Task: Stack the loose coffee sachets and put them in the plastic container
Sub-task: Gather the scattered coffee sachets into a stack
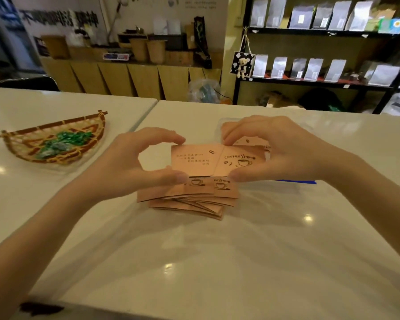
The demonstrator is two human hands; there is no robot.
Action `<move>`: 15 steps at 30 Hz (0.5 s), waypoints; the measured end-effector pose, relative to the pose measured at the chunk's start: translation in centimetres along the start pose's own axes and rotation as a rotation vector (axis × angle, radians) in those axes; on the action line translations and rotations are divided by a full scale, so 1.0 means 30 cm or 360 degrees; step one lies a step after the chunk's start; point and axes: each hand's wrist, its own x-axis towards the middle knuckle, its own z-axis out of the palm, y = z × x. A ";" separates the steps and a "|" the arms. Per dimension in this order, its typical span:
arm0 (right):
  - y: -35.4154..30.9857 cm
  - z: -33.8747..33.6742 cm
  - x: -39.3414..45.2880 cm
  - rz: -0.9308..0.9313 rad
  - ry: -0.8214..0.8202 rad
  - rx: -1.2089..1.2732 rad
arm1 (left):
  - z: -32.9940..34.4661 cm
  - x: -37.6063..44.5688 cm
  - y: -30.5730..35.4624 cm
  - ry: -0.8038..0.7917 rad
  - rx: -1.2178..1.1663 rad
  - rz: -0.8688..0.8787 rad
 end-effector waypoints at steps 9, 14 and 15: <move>-0.022 0.150 0.085 -0.0055 -0.0120 -0.0008 | -0.006 -0.045 -0.100 -0.0111 0.0189 -0.0037; -0.021 0.184 0.078 -0.0058 -0.0245 -0.0101 | 0.031 -0.056 -0.127 -0.0207 0.0193 -0.0037; -0.020 0.185 0.079 -0.0055 -0.0281 -0.0107 | 0.032 -0.052 -0.128 -0.0231 0.0179 -0.0027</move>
